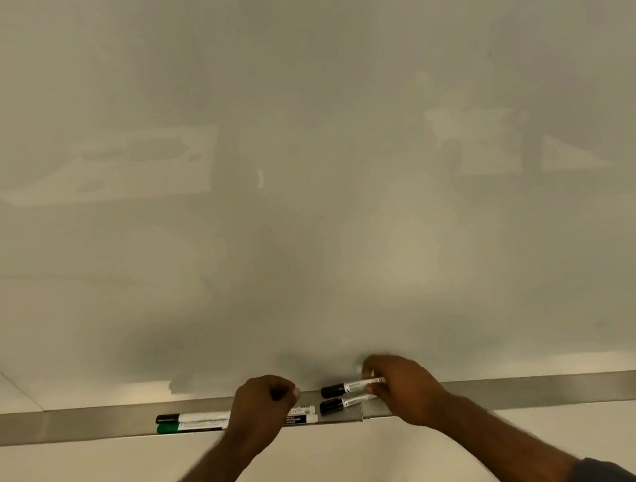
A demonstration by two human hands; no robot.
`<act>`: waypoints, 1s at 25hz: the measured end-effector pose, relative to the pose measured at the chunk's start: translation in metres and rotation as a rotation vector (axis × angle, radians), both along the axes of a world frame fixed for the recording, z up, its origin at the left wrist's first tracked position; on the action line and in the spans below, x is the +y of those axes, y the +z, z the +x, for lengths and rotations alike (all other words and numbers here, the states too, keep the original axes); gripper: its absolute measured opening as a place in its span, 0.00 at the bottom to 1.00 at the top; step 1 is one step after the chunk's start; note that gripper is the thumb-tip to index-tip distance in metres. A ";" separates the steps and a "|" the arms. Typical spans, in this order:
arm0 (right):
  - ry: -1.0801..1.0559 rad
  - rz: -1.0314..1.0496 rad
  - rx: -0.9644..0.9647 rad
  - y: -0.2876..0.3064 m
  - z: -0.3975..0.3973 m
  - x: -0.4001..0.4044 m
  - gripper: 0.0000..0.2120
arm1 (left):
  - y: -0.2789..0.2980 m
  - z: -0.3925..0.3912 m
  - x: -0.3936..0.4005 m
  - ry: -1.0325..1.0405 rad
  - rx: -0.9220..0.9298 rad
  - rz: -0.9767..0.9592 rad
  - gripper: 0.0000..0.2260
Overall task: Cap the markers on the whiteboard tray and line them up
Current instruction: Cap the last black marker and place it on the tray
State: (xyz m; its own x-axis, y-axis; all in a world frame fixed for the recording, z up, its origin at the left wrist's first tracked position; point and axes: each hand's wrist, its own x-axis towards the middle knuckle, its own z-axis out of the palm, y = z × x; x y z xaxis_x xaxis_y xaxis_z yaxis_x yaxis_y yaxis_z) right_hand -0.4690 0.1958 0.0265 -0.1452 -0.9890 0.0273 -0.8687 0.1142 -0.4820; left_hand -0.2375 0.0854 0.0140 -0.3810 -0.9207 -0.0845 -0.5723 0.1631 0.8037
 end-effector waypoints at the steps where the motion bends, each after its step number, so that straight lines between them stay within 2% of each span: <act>1: -0.014 0.018 0.069 -0.015 -0.001 0.001 0.05 | -0.008 0.004 0.001 -0.025 -0.089 -0.109 0.04; 4: -0.038 0.039 0.225 -0.049 0.002 0.002 0.07 | -0.031 0.017 0.003 -0.121 -0.266 -0.336 0.12; 8: -0.052 0.035 0.278 -0.070 0.013 -0.002 0.10 | -0.047 0.030 0.008 -0.195 -0.344 -0.433 0.19; 11: -0.061 -0.014 0.231 -0.072 0.020 -0.004 0.11 | -0.053 0.039 0.007 -0.219 -0.402 -0.447 0.22; 14: -0.048 -0.046 0.170 -0.074 0.023 -0.006 0.17 | -0.058 0.053 0.002 -0.230 -0.484 -0.453 0.25; 18: -0.053 -0.005 0.182 -0.078 0.030 -0.009 0.20 | -0.062 0.076 -0.007 -0.222 -0.582 -0.422 0.29; 25: -0.074 0.071 0.233 -0.075 0.045 -0.010 0.21 | -0.067 0.092 -0.008 -0.220 -0.625 -0.317 0.31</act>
